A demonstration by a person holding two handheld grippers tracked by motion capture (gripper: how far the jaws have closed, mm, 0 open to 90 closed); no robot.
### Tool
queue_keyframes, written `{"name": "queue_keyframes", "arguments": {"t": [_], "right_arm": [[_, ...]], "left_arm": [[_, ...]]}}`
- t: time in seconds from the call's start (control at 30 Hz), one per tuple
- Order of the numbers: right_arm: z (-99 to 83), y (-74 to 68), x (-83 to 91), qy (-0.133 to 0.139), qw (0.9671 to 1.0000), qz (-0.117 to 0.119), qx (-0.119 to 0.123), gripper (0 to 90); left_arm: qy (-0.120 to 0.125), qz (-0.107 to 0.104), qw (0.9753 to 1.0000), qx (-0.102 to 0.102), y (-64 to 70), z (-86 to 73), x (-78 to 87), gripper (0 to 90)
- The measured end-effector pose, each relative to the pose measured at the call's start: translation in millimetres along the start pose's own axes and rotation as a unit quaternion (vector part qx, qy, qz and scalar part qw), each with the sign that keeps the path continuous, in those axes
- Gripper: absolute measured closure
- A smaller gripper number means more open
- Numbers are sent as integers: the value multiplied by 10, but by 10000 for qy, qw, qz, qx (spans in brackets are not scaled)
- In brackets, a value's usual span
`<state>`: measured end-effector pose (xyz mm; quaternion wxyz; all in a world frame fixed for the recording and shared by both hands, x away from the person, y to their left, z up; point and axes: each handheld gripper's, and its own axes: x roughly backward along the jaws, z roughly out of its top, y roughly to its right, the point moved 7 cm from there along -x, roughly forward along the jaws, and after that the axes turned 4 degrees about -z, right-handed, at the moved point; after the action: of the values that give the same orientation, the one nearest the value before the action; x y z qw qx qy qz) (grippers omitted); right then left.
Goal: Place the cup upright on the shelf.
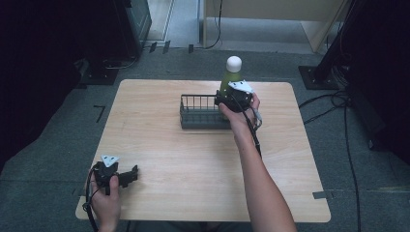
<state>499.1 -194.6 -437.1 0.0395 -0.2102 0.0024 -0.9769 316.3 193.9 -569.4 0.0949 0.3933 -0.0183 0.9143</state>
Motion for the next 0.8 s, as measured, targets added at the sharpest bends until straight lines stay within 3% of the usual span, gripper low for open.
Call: {"name": "queue_keyframes", "arguments": {"t": [0.23,0.47,0.63,0.8], "right_arm": [[-27,-14,-11,243,9997,62,26,198],[-62,8,-20,502,9984,183,-178,193],[-67,5,-14,477,9986,182,-152,188],[-92,14,1,320,9991,244,-96,123]], "left_arm": [[2,1,10000,1,0,0,-1,1],[2,1,10000,1,0,0,0,1],[2,0,10000,1,0,0,0,0],[-3,0,10000,-3,0,0,0,1]]}}
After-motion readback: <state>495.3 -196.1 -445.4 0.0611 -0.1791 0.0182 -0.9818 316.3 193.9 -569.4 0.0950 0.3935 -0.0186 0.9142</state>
